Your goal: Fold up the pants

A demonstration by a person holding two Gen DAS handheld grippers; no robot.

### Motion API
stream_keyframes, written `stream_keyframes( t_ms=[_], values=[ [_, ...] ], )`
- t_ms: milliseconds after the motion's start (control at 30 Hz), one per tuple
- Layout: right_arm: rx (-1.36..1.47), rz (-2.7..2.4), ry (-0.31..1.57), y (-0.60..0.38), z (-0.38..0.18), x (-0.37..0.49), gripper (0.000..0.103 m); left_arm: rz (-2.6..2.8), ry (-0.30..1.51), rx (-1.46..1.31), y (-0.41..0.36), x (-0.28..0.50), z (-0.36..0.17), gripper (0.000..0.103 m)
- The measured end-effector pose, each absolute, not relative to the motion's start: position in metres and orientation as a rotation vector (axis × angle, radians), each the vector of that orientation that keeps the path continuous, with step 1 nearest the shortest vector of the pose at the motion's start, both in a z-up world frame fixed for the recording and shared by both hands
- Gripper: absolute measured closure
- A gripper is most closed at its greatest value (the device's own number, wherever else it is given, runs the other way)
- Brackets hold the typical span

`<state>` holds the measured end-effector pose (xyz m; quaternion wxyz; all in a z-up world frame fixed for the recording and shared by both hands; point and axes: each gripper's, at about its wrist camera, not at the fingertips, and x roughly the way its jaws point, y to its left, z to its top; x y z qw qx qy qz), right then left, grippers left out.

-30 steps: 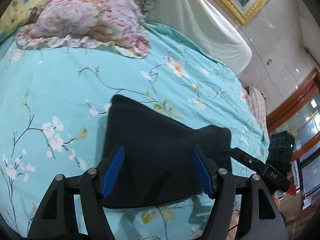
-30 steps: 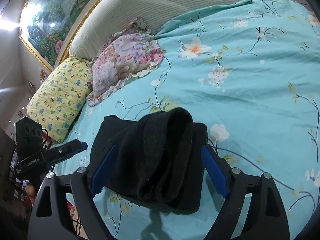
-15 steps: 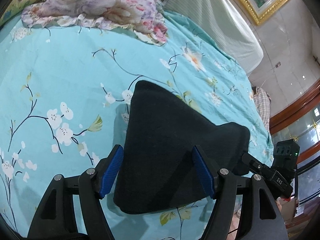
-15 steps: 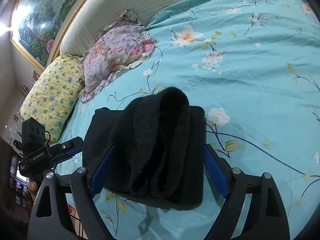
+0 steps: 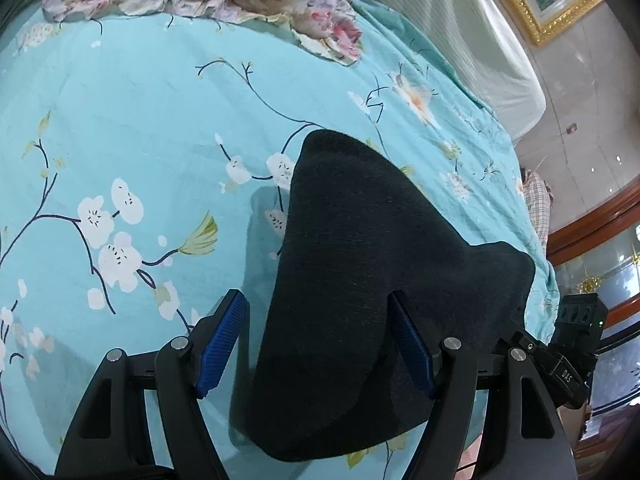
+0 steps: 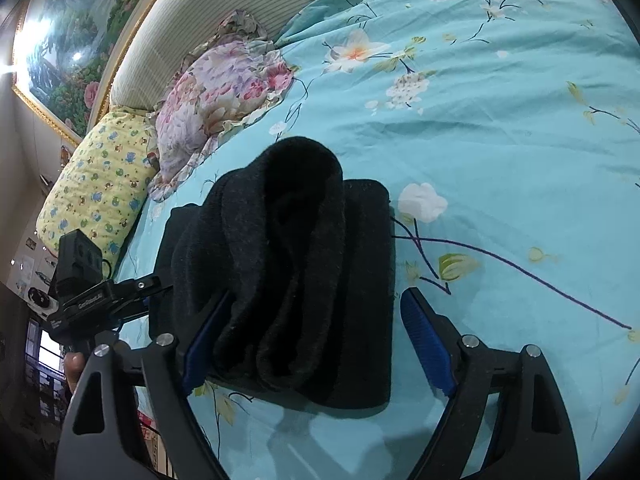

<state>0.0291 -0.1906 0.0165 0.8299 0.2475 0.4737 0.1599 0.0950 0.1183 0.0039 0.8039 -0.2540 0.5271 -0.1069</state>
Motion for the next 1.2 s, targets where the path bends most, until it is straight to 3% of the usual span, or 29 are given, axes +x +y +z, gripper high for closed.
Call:
stream_keyframes(
  t_ms=[167,300,367,533,667,1200],
  values=[
    [0.536,0.356,1.010,-0.190,0.013,0.030,0.025,-0.237,1.129,-0.547,0.118,0.100,0.001,0.032],
    [0.539,0.362,1.013,-0.190,0.013,0.032,0.028,-0.268,1.137,-0.573,0.118,0.103,-0.002,0.046],
    [0.536,0.363,1.015,-0.190,0.012,0.033,0.030,-0.270,1.135,-0.565,0.115,0.104,-0.001,0.047],
    [0.547,0.381,1.011,-0.189,0.013,0.032,0.048,-0.277,1.115,-0.534,0.109,0.102,0.006,0.059],
    [0.523,0.382,0.999,-0.183,0.018,0.031,0.055,-0.287,1.094,-0.509,0.106,0.097,0.016,0.069],
    [0.471,0.504,0.932,-0.149,0.059,0.050,0.063,-0.225,0.977,-0.538,0.151,0.076,0.066,0.074]
  ],
)
